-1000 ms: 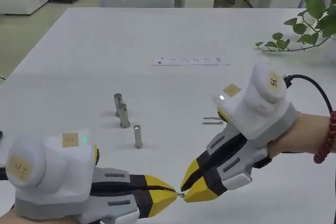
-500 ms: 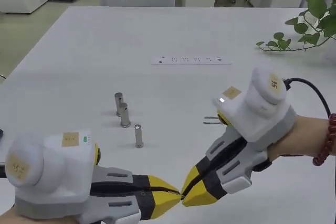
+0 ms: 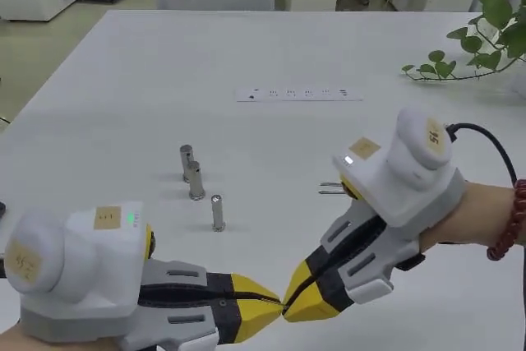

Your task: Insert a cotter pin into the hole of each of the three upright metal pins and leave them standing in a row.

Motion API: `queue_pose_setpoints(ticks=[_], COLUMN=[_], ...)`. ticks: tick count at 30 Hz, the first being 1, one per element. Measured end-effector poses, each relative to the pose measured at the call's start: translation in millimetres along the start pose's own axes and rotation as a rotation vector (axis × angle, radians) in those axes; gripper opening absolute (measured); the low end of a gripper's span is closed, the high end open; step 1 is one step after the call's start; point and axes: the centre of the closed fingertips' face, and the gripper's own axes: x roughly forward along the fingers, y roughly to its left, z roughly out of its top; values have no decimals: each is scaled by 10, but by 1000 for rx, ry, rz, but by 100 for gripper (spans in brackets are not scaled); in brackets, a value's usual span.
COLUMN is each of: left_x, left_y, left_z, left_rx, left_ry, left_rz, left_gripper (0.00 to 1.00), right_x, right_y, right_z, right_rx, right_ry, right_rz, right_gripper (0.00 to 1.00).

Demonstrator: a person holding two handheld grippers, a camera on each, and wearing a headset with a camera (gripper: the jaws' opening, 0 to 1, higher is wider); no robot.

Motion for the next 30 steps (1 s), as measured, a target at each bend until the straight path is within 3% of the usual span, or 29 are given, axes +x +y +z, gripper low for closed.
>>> queue_pose_setpoints(ticks=[7, 14, 18, 19, 30], left_x=[14, -20, -66, -87, -242], left_y=[29, 142, 231, 255, 497], left_z=[-5, -2, 9, 40, 63], left_rx=[17, 7, 19, 17, 33], left_ry=[-5, -19, -31, -55, -81], left_rz=[22, 96, 149, 162, 289], left_gripper=[1, 8, 13, 15, 25], right_x=[-16, -54, -99, -105, -186], right_y=[-24, -99, -218, -235, -485], right_z=[-9, -54, -102, -105, -72], right_rx=[-30, -43, -38, -40, -62], right_ry=[37, 88, 135, 140, 179], right_rz=[-22, -68, -127, -134, -227], right_gripper=[3, 3, 3, 3, 3])
